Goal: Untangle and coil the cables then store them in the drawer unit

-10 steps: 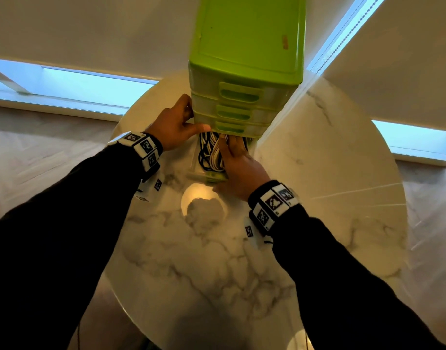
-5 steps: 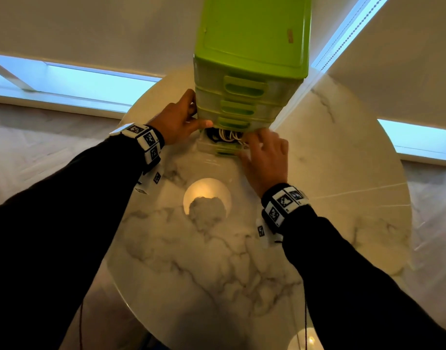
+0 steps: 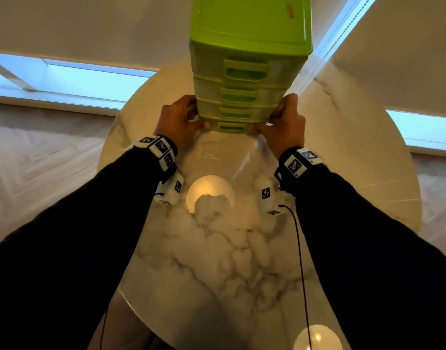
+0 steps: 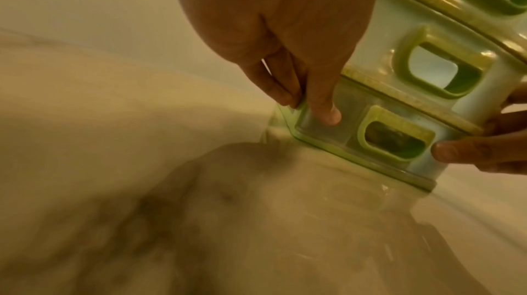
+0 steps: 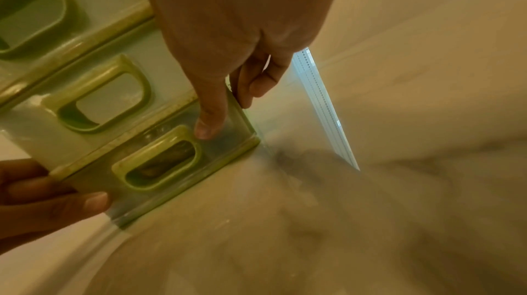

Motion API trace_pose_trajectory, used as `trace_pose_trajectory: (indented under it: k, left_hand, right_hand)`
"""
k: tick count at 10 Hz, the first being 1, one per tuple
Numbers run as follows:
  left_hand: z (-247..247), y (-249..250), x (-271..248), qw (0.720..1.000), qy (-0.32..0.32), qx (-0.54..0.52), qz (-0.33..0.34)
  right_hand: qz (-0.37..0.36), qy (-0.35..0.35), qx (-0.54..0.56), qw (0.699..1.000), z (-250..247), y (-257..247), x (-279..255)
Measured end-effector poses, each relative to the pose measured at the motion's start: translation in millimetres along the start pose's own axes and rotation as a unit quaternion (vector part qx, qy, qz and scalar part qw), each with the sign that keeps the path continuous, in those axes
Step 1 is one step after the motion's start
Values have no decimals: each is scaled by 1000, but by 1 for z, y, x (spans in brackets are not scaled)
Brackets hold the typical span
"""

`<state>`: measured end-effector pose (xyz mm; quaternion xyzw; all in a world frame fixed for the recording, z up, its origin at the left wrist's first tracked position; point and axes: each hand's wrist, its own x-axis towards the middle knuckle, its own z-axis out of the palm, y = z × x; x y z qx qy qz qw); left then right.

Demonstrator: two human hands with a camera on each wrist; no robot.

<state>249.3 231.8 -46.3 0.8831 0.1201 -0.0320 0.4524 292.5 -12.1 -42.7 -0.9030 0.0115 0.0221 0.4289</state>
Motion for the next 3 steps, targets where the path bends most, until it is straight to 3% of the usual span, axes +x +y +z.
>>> trace_pose_trajectory:
  k: [2,3]
  left_hand:
    - [0,2,-8,999,3,48,-2]
    - [0,9,-16,998,-3,56,0]
  right_hand:
    - [-32,-21,0,999,-1,7,-15]
    - [-29,-71,49,996,-9,12,-27]
